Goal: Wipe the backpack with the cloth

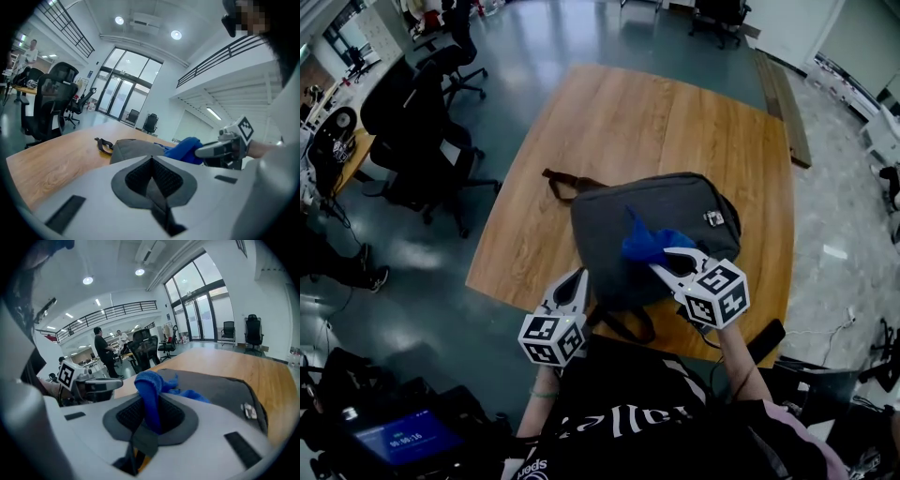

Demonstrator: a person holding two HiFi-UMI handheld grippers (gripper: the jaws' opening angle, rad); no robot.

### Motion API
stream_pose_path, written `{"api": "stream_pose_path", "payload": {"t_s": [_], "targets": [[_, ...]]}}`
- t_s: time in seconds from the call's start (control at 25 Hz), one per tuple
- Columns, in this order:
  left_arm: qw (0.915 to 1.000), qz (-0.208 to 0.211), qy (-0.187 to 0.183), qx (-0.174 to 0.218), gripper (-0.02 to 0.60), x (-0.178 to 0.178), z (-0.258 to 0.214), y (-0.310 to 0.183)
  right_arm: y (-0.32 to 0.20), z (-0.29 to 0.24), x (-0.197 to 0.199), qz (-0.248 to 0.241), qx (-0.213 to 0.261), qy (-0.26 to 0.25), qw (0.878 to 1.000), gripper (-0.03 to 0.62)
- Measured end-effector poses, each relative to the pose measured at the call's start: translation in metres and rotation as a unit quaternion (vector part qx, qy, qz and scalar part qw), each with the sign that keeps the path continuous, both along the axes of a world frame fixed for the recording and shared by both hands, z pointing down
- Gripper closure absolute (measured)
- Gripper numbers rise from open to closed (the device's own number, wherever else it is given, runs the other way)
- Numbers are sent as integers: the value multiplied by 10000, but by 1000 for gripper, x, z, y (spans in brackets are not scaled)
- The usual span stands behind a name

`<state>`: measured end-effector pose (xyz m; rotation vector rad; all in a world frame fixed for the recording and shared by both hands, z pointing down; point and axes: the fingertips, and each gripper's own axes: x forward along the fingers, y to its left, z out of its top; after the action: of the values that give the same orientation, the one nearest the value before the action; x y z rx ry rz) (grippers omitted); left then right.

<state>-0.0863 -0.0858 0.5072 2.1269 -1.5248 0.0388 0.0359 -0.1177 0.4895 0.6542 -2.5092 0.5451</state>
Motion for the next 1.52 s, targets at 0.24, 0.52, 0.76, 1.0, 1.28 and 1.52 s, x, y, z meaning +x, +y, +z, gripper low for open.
{"api": "stream_pose_path", "payload": {"t_s": [0.24,0.52,0.76,1.0,1.28,1.52], "targets": [[9998,200,-9,11,584,14,0,-4,58,20,27,354,-412,26,9985,528],[9994,344,-28,11,584,26,-5,-7,61,8,47,543,-442,-30,9975,527],[9994,347,-42,18,584,27,-7,-10,-4,-53,61,619,349,-225,9972,528],[9995,318,-54,4,584,26,-10,-13,-106,-72,70,680,1041,381,9915,527],[9994,336,-56,-4,584,29,-9,-13,-203,-28,60,802,854,1166,9862,526],[9996,285,-31,-21,584,26,-4,-10,-203,23,52,643,374,1475,9863,528]]}}
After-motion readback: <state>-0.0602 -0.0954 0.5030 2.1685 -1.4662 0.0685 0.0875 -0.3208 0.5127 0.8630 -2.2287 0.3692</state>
